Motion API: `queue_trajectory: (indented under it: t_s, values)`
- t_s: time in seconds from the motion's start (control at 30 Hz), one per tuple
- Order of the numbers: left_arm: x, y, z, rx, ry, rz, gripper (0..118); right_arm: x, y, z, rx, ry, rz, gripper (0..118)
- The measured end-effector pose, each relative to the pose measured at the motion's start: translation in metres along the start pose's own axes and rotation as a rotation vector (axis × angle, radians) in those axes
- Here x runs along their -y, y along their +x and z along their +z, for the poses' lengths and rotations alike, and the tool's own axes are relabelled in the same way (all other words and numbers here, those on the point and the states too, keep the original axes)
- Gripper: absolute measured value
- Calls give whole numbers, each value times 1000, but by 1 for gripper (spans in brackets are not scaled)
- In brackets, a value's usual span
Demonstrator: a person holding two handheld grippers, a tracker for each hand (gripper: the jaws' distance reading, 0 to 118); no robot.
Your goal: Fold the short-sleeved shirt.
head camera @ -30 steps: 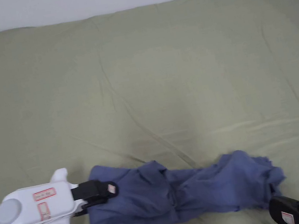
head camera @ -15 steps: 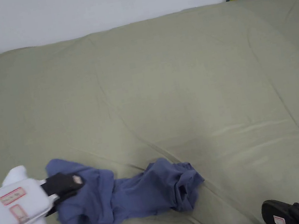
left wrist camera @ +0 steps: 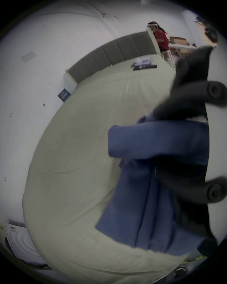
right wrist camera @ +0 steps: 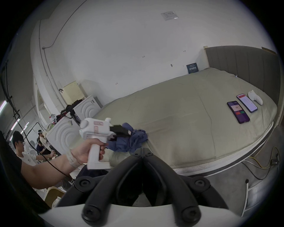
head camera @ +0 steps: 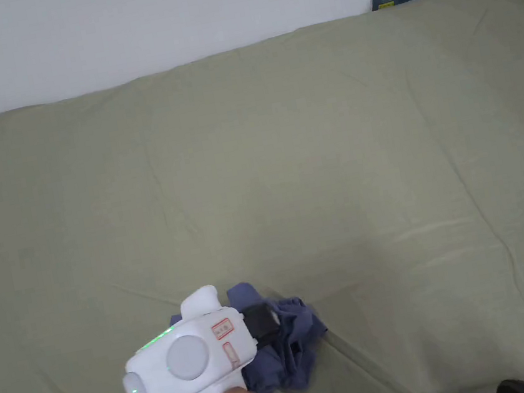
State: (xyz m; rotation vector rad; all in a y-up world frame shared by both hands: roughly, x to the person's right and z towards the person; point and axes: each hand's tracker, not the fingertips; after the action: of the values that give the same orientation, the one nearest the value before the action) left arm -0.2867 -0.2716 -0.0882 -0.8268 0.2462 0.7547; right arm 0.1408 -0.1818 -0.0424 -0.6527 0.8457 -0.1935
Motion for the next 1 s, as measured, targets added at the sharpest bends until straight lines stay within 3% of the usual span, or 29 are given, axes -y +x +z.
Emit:
queue_trajectory:
  t_s: [0.07,0.13,0.27,0.3,0.33,0.4,0.43,0.6,0.73,0.87,1.0]
  values:
    - [-5,-2,35,69,1,11,111,0,2,-3,-2,-7,5,0]
    - [-11,-9,78,156,154,18,114,0,2,-6,-12,-8,3,0]
    - [-26,-35,118,132,223,3,114,3,1,-12,-49,-9,-30,0]
    - [-31,-43,113,113,205,-8,111,4,0,-14,-55,-14,-32,0]
    - [-32,-48,109,90,187,-7,101,5,-2,-15,-58,-19,-30,0]
    - [-30,-53,88,102,147,-28,18,7,-5,-15,-58,-27,-21,0]
    - [-25,-49,74,67,114,-54,11,7,-6,-14,-57,-29,-19,0]
    - [11,-13,-18,101,-92,-102,11,9,-2,-8,-22,-30,-25,0]
    - [21,13,-46,110,-63,-98,11,7,2,-1,22,-33,-15,0]
    - [10,2,-21,133,-49,-88,11,2,2,-4,34,-49,16,0]
    - [7,-27,61,178,36,-126,11,-13,-14,-43,-82,-99,63,0]
